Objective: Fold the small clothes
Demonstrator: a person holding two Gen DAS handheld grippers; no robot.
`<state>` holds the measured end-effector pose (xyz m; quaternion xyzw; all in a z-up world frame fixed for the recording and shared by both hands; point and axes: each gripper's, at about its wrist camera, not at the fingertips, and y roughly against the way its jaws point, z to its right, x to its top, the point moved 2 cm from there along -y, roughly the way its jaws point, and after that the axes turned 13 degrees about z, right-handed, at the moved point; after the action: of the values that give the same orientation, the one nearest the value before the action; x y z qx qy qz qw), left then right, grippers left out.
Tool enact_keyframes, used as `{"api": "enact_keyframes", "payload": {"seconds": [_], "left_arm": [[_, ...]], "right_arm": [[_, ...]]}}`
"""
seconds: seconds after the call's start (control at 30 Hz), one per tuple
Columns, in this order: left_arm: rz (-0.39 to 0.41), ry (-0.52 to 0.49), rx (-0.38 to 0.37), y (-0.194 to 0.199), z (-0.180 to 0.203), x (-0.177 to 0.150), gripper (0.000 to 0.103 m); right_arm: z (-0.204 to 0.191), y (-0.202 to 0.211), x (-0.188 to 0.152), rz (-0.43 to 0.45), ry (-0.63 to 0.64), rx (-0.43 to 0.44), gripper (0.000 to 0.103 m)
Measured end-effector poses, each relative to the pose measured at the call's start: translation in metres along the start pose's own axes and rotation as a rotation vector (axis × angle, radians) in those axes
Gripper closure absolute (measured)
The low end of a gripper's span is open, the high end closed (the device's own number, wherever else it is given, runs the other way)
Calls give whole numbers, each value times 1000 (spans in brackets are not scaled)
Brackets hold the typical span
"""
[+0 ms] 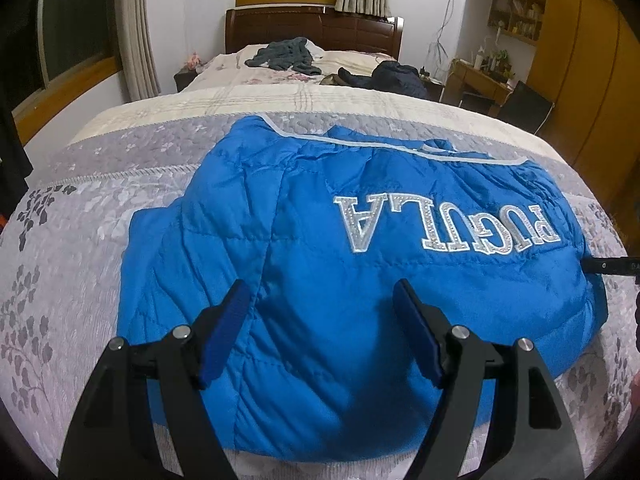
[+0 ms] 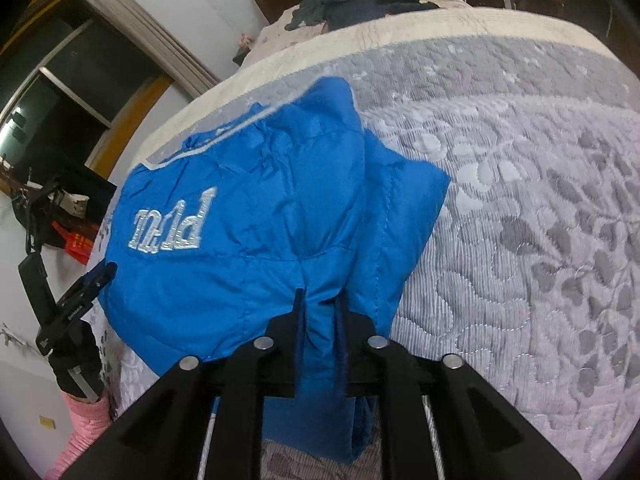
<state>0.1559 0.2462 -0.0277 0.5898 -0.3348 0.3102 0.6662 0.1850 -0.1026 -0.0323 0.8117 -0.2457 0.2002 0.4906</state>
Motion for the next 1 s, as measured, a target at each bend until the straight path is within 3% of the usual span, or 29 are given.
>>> {"api": "enact_keyframes", "payload": {"seconds": [0.07,0.1,0.37,0.43,0.5,0.57,1.0], "left_arm": [[7,3,-4,3,1,1,29],[10,3,-6,5,2,1,29],[31,-13,-35,15,15,3,29],[33,-17,-39,15,17,3,29],[33,-19,-37,15,17,2,29],[31,-19,-32,13,16,1,29],[14,-18,-9,2,13,0,29]], "right_arm": [[-5,8,7,23,6,7,63],[-8,10,10,33,15,4,61],[-10,-7,34,21,-3,-24,56],[-5,-11,39,22,-13,-26,62],[-1,-15,41,18,-18,-45,77],[3,-16,40,12,-27,-44,83],[6,-25,33,-2,-8,-83,88]]}}
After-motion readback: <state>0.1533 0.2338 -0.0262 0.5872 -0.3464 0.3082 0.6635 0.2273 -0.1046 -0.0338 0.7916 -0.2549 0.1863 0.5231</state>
